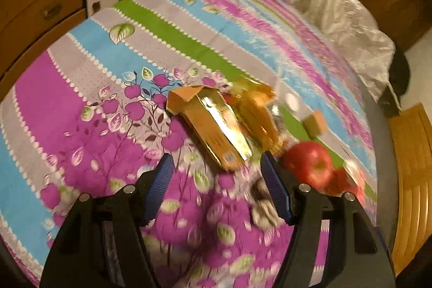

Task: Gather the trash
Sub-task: 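Grasp the gold cigarette box with left gripper while right gripper grasps white glove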

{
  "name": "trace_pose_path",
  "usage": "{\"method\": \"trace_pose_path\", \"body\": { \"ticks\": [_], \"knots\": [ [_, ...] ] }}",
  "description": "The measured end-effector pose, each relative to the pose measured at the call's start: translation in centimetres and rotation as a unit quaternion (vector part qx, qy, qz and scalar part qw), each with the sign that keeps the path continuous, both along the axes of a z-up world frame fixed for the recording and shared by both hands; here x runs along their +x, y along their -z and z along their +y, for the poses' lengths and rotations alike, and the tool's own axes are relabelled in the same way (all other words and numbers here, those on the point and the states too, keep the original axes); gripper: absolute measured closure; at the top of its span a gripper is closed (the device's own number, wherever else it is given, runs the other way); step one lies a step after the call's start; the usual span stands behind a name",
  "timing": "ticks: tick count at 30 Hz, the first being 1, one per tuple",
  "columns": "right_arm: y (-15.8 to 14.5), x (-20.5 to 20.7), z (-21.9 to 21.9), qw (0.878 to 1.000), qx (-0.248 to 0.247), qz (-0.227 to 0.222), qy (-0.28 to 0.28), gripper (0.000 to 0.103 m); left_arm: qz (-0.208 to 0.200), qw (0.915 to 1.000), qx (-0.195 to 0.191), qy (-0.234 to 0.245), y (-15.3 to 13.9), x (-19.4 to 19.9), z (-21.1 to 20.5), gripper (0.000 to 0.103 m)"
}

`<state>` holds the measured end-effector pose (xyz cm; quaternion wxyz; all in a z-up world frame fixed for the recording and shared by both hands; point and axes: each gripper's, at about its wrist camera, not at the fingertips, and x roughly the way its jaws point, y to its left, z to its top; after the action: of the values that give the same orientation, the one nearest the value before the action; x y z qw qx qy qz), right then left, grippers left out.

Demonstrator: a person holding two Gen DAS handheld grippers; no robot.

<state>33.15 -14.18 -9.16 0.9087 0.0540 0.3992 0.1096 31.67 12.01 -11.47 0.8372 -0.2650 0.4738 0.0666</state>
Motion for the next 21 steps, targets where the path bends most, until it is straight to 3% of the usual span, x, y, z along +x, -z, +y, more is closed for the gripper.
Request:
{"method": "trace_pose_path", "body": {
  "ticks": [6,7,8,9,10,11,12,16,21],
  "knots": [
    [2.5,6.7,2.1,1.0,0.007,0.024,-0.015,0.04,0.035,0.9988,-0.023,-0.024,2.1,2.3,0.5,0.039],
    [3.1,7.8,2.6,0.999,-0.002,0.031,-0.019,0.04,0.043,0.9983,-0.03,-0.028,2.6,2.5,0.6,0.045],
    [3.6,8.3,3.0,0.999,-0.008,0.036,-0.02,0.046,0.049,0.9977,-0.035,-0.03,3.1,2.6,0.7,0.05],
    [4.3,9.2,3.3,0.999,-0.019,0.044,-0.018,0.069,0.05,0.9976,-0.035,-0.031,3.4,2.5,0.8,0.057],
    [5.0,10.0,3.4,0.998,-0.02,0.057,-0.018,0.081,0.044,0.998,-0.034,-0.031,3.5,2.5,1.1,0.079],
    [5.5,10.5,3.4,0.997,-0.014,0.068,-0.019,0.092,0.035,0.9982,-0.044,-0.023,3.5,2.4,1.2,0.081],
    [5.6,10.5,3.5,0.997,-0.011,0.068,-0.017,0.093,0.03,0.9979,-0.055,-0.015,3.5,2.2,1.5,0.086],
    [4.2,8.3,3.4,0.998,0.026,0.048,-0.027,0.094,0.022,0.9979,-0.059,-0.014,3.0,0.1,2.4,0.086],
    [1.3,3.1,2.0,0.994,0.088,0.047,-0.039,0.094,0.028,0.9981,-0.055,0.004,2.2,-4.2,2.8,0.086]
  ]
}}
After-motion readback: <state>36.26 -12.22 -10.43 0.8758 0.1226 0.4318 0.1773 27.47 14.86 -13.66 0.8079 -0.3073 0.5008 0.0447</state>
